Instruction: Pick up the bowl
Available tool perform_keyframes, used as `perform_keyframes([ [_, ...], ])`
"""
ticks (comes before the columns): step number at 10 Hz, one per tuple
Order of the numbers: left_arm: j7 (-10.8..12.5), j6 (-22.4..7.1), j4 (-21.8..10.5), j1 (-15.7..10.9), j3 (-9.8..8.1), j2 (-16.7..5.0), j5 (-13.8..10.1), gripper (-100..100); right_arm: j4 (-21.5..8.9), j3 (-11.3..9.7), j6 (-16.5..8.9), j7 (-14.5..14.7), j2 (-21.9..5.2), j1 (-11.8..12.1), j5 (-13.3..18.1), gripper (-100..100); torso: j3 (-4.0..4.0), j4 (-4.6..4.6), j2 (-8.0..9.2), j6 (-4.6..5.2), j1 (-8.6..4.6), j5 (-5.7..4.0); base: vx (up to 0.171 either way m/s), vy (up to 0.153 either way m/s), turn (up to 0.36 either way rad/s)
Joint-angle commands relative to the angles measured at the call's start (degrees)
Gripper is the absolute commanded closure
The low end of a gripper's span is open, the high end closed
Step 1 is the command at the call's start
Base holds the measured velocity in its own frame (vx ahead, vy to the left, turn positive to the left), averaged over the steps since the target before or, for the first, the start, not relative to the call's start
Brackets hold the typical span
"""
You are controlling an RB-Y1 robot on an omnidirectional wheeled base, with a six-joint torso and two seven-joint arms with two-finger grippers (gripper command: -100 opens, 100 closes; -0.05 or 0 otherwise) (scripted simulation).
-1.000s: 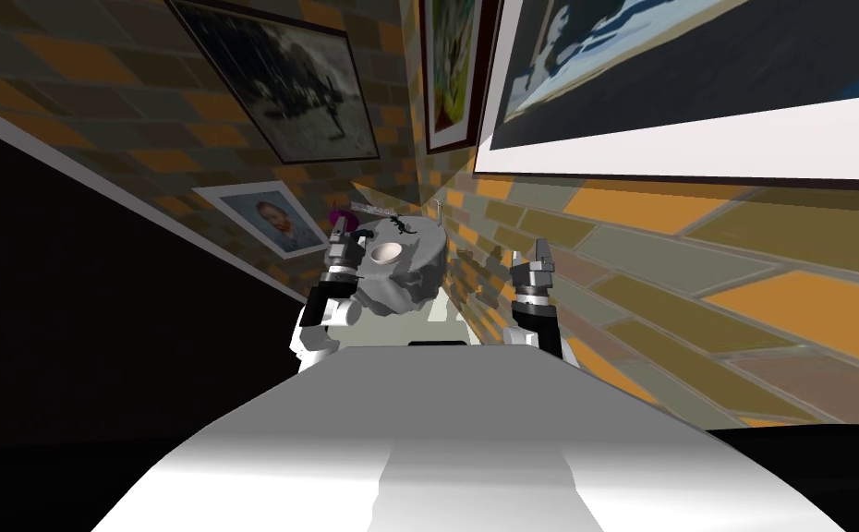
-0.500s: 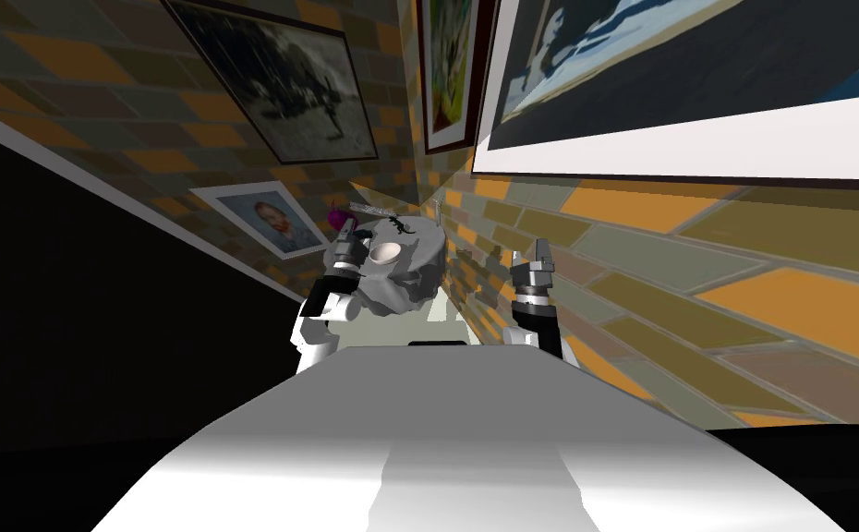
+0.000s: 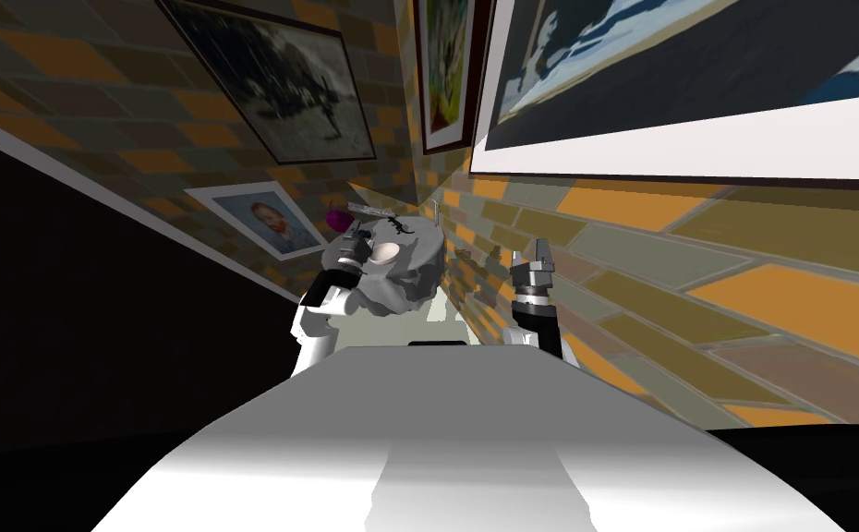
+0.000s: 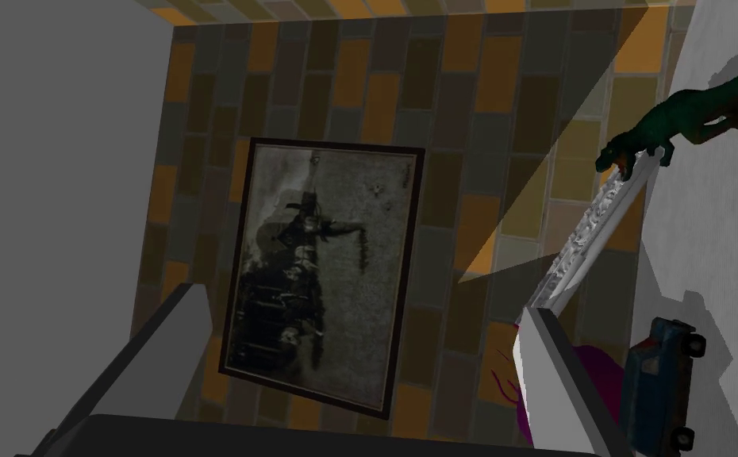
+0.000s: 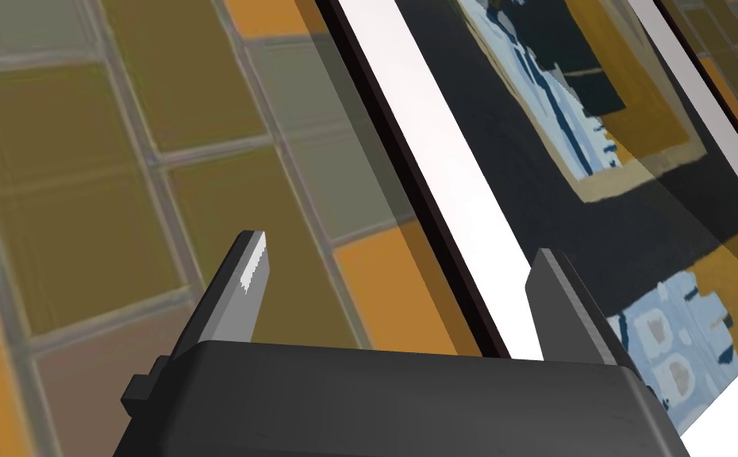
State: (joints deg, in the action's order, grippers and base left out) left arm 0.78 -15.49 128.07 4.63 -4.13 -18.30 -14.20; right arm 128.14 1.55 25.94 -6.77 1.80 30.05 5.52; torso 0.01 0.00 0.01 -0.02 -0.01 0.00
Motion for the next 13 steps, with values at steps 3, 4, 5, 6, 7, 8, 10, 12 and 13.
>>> perform_keyframes([
  [3,0.3,-5.8,-0.9,-2.2,-0.14,-1.3,-1.4,-100,0.0,0.0,0.0,0.0,0.0,0.0,0.0,0,0.00,0.00,-0.01,0.01,0.00,0.00,-0.003,-0.002,-0.018],
  [4,0.3,-6.5,-0.9,-2.2,-0.14,-1.3,-1.4,-100,0.0,0.0,0.0,0.0,0.0,0.0,0.0,0,0.00,0.00,0.00,0.00,0.01,0.00,0.000,0.000,0.000],
  [5,0.6,-8.6,-1.8,-4.1,-0.22,-2.4,-2.7,-100,0.0,0.0,0.0,0.0,0.0,0.0,0.0,0,0.00,0.00,0.00,-0.01,0.01,0.00,-0.005,-0.002,-0.035],
  [6,0.6,-9.9,-1.8,-4.1,-0.22,-2.4,-2.7,-100,0.0,0.0,0.0,0.0,0.0,0.0,0.0,0,0.00,0.00,-0.01,0.01,0.01,0.00,-0.005,-0.001,-0.025],
  [7,0.6,-11.1,-1.8,-4.1,-0.22,-2.4,-2.7,-100,0.0,0.0,0.0,0.0,0.0,0.0,0.0,0,0.00,0.00,0.00,0.00,0.01,0.00,0.000,0.000,0.000],
  [8,1.0,-13.0,-2.7,-6.0,-0.27,-3.4,-4.0,-100,0.0,0.0,0.0,0.0,0.0,0.0,0.0,0,0.00,0.00,0.00,-0.01,0.01,0.00,-0.004,-0.001,-0.028],
  [10,1.0,-15.6,-2.7,-6.0,-0.27,-3.4,-4.0,-100,0.0,0.0,0.0,0.0,0.0,0.0,0.0,0,0.00,0.00,0.00,0.00,0.01,0.00,-0.002,0.000,-0.014],
  [12,1.3,-19.8,-3.6,-7.8,-0.31,-4.5,-5.3,-100,0.0,0.0,0.0,0.0,0.0,0.0,0.0,0,0.00,0.00,-0.01,0.01,0.00,0.00,-0.005,-0.002,-0.030],
  [13,1.3,-20.2,-3.6,-7.8,-0.31,-4.5,-5.3,-100,0.0,0.0,0.0,0.0,0.0,0.0,0.0,0,0.00,0.00,0.00,-0.01,0.01,0.00,0.000,0.000,0.000],
])
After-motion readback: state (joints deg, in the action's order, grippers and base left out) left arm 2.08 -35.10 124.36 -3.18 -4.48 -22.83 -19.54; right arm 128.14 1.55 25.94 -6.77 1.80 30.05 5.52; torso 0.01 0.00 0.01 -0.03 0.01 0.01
